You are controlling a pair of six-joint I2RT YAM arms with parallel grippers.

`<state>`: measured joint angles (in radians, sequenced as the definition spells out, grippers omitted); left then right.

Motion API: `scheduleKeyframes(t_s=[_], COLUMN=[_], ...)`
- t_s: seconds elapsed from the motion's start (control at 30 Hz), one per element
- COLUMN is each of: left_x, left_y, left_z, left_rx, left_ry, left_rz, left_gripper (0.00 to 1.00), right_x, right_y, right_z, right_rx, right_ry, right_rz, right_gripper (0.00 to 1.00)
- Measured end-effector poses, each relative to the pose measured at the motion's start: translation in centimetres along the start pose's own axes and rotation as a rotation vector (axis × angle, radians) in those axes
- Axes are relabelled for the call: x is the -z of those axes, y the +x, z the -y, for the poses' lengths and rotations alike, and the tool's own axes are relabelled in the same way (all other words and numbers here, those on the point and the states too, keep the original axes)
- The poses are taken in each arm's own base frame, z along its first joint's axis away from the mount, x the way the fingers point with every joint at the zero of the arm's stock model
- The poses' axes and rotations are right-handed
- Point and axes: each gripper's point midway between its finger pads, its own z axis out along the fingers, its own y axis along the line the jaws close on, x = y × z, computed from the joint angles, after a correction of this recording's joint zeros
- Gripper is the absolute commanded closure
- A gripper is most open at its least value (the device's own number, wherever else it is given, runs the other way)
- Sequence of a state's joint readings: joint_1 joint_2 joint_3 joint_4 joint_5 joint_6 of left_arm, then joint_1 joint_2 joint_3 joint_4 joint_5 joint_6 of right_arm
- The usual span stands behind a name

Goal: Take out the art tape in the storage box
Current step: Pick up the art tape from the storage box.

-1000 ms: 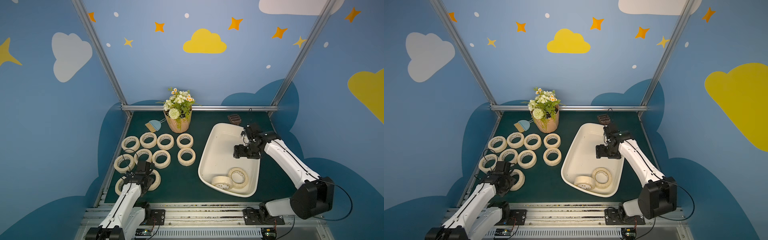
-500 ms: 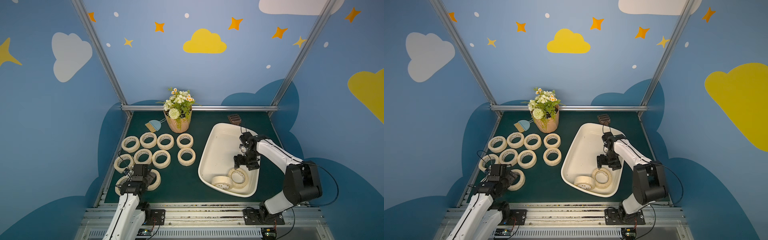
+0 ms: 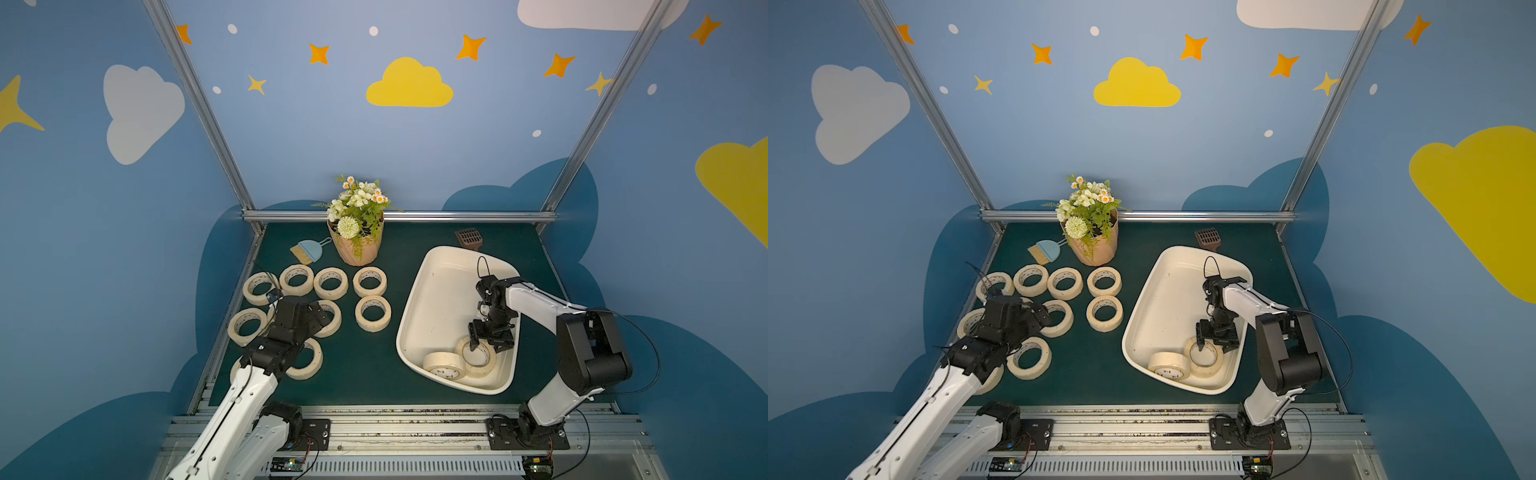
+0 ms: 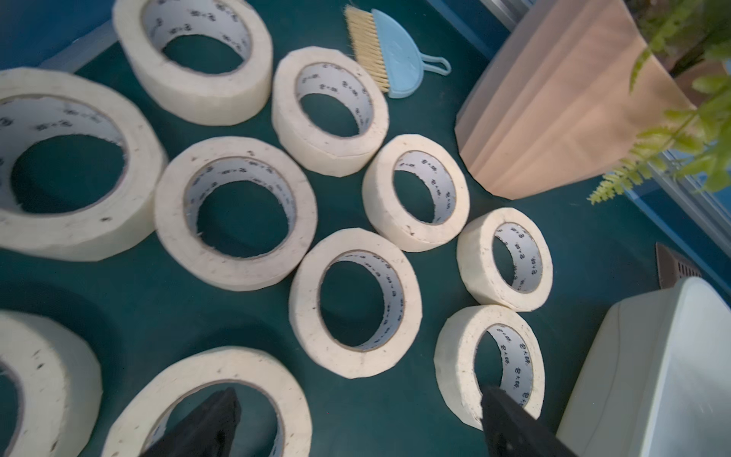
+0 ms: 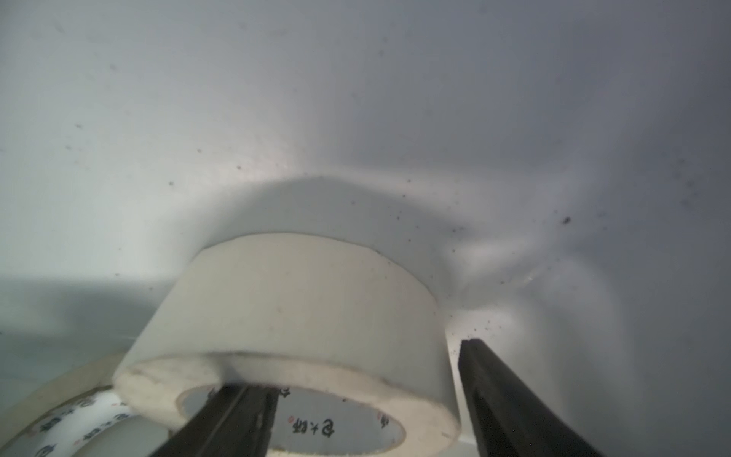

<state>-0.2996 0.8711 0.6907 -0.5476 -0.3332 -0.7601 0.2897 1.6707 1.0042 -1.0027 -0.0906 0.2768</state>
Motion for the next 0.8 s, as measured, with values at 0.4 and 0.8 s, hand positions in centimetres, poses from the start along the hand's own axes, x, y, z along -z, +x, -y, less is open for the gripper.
scheduleKeyframes(t_s=[0.4,0.8], left_x=[-2.1,-0.7], left_y=[-1.1,5.3], left_z=[15.0,26.6], left_rx=[-0.350,-0.659], left_ry=[0.215,0.486], left_rz=[-0.044,-0.177], left_gripper=[0.02,0.02], right_x=[3.7,11.0], right_y=[-4.2,-10.4], right_z=[-0.4,-8.6], right_rx=[0.012,0.211], right_ry=[0.036,0.016], right_rz=[0.160,0.346], right_gripper=[1.00,1.00])
